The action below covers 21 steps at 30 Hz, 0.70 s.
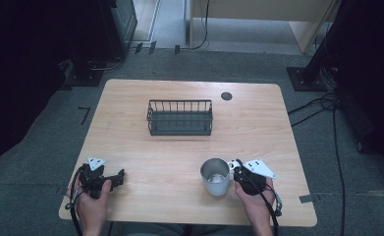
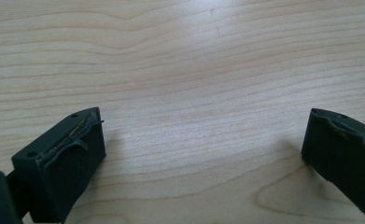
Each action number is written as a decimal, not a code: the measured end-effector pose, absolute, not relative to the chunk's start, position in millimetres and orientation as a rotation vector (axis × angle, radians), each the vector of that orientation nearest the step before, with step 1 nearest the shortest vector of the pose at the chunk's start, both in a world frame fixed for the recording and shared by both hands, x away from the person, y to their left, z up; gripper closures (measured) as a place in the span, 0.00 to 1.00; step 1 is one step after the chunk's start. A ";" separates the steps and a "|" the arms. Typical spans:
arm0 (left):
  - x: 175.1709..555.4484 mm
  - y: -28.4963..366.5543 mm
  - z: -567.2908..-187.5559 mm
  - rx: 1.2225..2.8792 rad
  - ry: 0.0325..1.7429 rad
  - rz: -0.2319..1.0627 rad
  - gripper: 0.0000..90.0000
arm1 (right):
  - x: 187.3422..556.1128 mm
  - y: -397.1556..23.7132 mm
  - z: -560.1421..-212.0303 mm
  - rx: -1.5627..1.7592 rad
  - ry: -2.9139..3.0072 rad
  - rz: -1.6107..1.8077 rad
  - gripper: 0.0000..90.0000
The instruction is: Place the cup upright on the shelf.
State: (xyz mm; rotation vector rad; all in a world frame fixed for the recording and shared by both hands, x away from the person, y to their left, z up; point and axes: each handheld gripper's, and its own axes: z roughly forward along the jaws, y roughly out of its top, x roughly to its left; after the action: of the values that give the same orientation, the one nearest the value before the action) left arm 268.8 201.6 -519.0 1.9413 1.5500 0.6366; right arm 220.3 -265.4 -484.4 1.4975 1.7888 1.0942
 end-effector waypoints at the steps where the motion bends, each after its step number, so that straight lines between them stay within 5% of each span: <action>1: 268.8 201.6 -519.0 1.942 1.550 0.637 0.00 | 221.0 -265.0 -483.2 1.503 1.786 1.098 0.89; 21: 268.8 201.7 -519.0 1.942 1.549 0.637 0.00 | 242.9 -256.0 -461.0 1.475 1.747 1.158 0.90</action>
State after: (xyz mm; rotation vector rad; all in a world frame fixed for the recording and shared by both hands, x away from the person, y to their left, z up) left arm 268.8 201.7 -519.0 1.9423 1.5492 0.6370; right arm 242.9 -256.0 -461.0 1.4746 1.7469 1.1581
